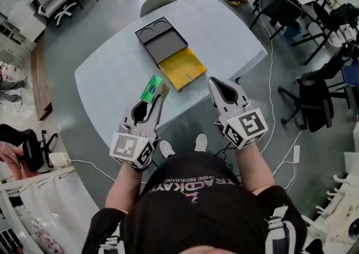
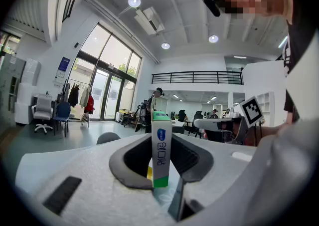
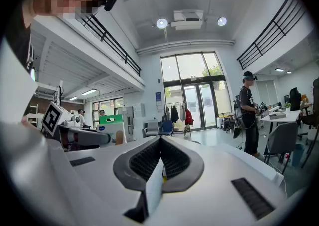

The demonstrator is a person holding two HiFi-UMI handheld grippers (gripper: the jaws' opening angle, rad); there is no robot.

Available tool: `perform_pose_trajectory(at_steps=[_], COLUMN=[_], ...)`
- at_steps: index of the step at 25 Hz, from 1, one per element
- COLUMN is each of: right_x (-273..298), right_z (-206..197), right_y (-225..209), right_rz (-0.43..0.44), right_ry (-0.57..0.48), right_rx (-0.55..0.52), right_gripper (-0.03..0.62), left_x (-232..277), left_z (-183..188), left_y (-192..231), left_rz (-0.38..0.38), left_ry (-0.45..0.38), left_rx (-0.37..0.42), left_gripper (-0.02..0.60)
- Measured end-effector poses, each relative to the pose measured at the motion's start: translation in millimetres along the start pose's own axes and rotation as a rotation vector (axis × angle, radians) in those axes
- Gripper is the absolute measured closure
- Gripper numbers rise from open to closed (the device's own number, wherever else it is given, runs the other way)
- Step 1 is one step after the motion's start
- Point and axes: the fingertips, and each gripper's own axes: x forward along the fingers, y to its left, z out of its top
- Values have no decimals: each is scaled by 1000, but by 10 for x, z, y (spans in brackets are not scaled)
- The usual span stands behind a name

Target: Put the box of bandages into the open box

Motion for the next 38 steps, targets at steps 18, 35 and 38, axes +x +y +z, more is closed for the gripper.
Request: perform_pose_trajectory(at_steps=[18, 35, 38], right_x=[-64, -44, -76], right_z=[57, 64, 42], right_y=[-66, -366, -449], right_rz=[63, 147, 156], right_ry=[-28, -24, -20], right_rx=[-1, -20, -20], right_gripper=[583, 583, 583], left_x=[58, 258, 307], left_z=[10, -31, -82], left_y=[-175, -376, -448], left_rz=[12, 85, 96], left_ry=[-8, -7, -5], left_rx=[14, 12, 4], left_gripper=[477, 477, 477])
